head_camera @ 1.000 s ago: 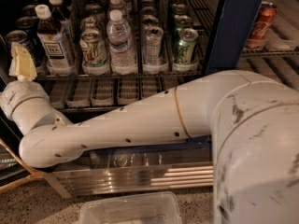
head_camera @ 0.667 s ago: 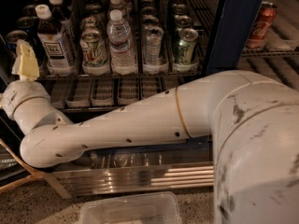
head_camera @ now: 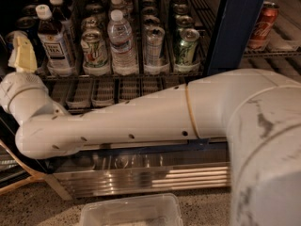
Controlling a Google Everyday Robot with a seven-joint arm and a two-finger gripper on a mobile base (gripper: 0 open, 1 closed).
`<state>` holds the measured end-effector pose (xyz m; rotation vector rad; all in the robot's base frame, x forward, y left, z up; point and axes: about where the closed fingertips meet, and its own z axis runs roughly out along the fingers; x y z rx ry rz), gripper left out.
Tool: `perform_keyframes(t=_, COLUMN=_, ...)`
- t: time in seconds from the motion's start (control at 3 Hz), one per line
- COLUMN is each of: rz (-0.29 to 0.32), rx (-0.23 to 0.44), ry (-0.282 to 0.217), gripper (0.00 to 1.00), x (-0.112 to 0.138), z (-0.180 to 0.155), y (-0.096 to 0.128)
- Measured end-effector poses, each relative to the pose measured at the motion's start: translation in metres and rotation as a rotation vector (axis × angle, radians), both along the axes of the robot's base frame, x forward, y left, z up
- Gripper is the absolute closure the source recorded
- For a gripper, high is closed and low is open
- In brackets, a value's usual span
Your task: Pick pepsi can from top shelf of fridge
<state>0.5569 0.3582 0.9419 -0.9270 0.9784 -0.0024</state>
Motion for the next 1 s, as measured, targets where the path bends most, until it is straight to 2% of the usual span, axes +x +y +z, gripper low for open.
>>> perform_keyframes(t=0.33, rz=-0.031, rx=-0.025, ry=-0.005, gripper=0.00, x=0.009, z=0.084, y=-0.025)
perform_keyframes(t=0.67, rz=-0.007, rx=-0.133, ry=-0.052, gripper=0.12, x=-0.010, z=0.138, y=-0.033)
perform_keyframes(t=1.0, rz=0.082, rx=-0.243, ry=0.010, gripper=0.19, x=-0.026, z=0.119, y=-0.031)
